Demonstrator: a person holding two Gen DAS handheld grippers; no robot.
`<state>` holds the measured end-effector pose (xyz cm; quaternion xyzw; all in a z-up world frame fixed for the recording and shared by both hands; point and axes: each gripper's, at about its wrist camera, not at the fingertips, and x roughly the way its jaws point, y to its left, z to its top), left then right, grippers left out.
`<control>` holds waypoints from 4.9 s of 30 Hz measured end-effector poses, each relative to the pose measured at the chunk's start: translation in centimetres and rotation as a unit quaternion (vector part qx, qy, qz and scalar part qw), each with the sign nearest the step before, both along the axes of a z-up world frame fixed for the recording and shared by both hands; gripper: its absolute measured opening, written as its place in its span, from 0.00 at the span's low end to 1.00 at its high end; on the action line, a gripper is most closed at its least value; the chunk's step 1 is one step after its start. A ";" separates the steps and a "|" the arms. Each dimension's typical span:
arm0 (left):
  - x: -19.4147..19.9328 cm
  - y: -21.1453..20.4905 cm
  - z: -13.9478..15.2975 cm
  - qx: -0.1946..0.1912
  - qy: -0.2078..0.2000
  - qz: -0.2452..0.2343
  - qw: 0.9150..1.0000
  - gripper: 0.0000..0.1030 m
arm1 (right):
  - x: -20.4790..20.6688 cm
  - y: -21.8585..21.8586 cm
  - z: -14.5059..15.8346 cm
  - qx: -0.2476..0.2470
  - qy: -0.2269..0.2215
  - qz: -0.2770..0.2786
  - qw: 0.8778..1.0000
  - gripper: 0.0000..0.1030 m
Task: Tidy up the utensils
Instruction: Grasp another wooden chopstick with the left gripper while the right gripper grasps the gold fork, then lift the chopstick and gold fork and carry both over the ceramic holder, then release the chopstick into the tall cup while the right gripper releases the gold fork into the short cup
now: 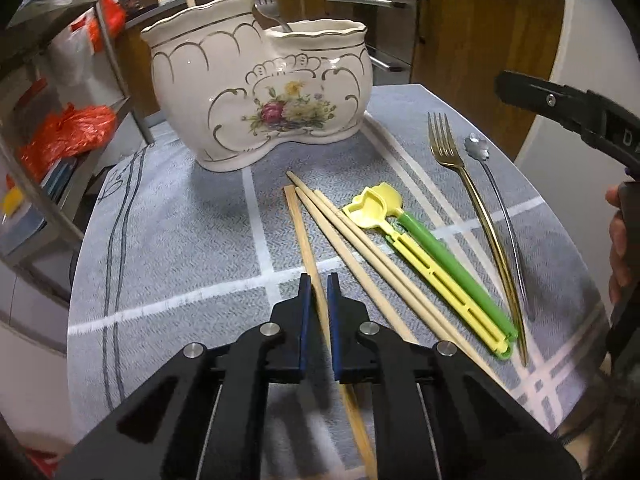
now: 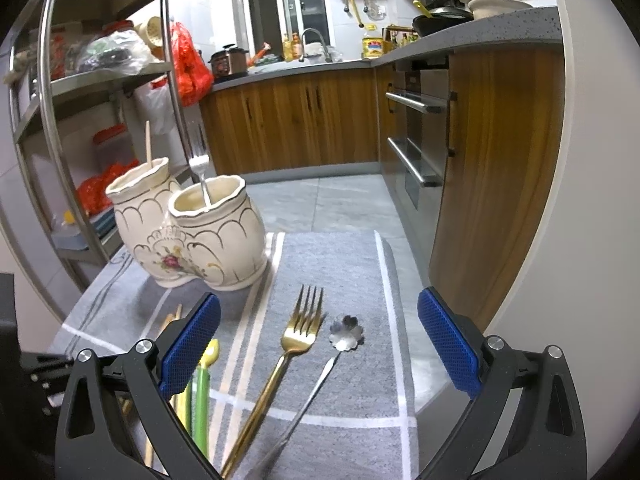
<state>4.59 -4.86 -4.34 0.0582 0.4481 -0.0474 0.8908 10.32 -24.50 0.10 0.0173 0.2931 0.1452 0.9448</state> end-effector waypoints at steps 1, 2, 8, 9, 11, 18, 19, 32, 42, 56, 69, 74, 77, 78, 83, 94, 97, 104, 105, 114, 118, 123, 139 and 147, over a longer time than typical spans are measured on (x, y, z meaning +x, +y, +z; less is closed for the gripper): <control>-0.1 0.3 0.1 0.005 -0.002 -0.005 1.000 0.07 | 0.1 -0.1 -0.1 -0.005 0.003 0.001 1.000 0.95; -0.1 0.5 0.1 0.007 -0.004 -0.010 1.000 0.07 | 0.2 -0.2 -0.2 -0.009 0.006 0.001 1.000 0.95; -0.8 1.9 0.4 0.025 -0.022 -0.022 0.999 0.06 | 0.7 0.1 -1.7 -0.019 0.049 0.028 0.998 0.92; -0.8 1.9 0.5 0.025 -0.025 -0.024 0.999 0.06 | 0.7 0.2 -1.8 -0.015 0.055 0.038 0.998 0.91; -1.1 2.1 0.4 0.030 -0.031 -0.023 0.999 0.06 | 0.6 0.9 -2.3 -0.011 0.071 0.058 0.996 0.82; -2.2 2.7 -0.2 0.011 -0.017 -0.031 0.999 0.07 | 1.1 2.8 -3.8 -0.029 0.108 0.071 0.991 0.47; -2.5 2.8 -0.2 0.007 -0.016 -0.031 0.999 0.07 | 1.2 2.9 -3.9 -0.030 0.110 0.070 0.991 0.45; -3.0 3.5 -0.3 -0.015 -0.018 -0.044 0.999 0.09 | 1.7 5.0 -4.8 -0.078 0.133 0.076 0.985 0.18; -2.8 3.9 -0.2 -0.021 -0.028 -0.052 0.998 0.06 | 1.1 5.1 -3.8 -0.054 0.111 0.105 0.987 0.06; -4.0 6.2 3.2 -0.056 -0.123 -0.041 0.990 0.06 | -1.9 3.6 1.4 0.008 -0.008 0.134 0.991 0.06; -5.9 7.4 6.4 -0.075 -0.248 -0.038 0.965 0.06 | -5.0 3.3 5.2 0.037 -0.166 0.086 0.982 0.06; -6.0 7.7 7.4 -0.086 -0.279 -0.035 0.956 0.06 | -4.5 3.8 7.1 0.041 -0.211 0.059 0.975 0.06; -5.6 8.1 8.4 -0.099 -0.289 -0.040 0.951 0.06 | -3.3 4.0 8.3 0.049 -0.207 0.058 0.975 0.06; -5.3 8.3 8.9 -0.108 -0.293 -0.042 0.949 0.06 | -2.9 4.0 8.5 0.053 -0.207 0.059 0.975 0.06; -2.9 9.8 11.7 -0.153 -0.313 -0.038 0.937 0.06 | -0.6 3.9 10.1 0.066 -0.212 0.057 0.973 0.06; 5.4 10.8 14.8 -0.213 -0.332 -0.030 0.918 0.06 | 4.4 4.6 10.8 0.116 -0.203 0.062 0.970 0.06; 8.0 10.6 15.3 -0.216 -0.341 -0.019 0.915 0.06 | 5.5 5.4 10.8 0.127 -0.206 0.065 0.968 0.06; 11.8 8.2 14.3 -0.138 -0.388 0.015 0.911 0.06 | 7.2 5.7 9.6 0.164 -0.209 0.054 0.963 0.06; 12.2 8.0 13.8 -0.127 -0.392 0.022 0.911 0.06 | 7.6 5.7 9.1 0.171 -0.205 0.050 0.962 0.06; 12.1 8.4 11.1 -0.113 -0.373 0.019 0.921 0.06 | 9.8 7.6 6.4 0.143 -0.141 0.056 0.978 0.06; 11.1 8.2 10.2 -0.097 -0.349 -0.008 0.932 0.06 | 10.2 8.8 5.4 0.111 -0.112 0.059 0.986 0.06; 10.8 8.0 9.4 -0.085 -0.320 -0.022 0.943 0.06 | 10.5 9.7 4.5 0.078 -0.086 0.054 0.992 0.06; 10.8 7.3 8.7 -0.067 -0.297 -0.029 0.952 0.36 | 11.3 8.9 3.8 0.075 -0.050 0.023 0.996 0.06; 10.1 7.0 9.2 -0.065 -0.303 -0.032 0.950 0.49 | 11.4 8.9 3.7 0.070 -0.047 0.019 0.996 0.07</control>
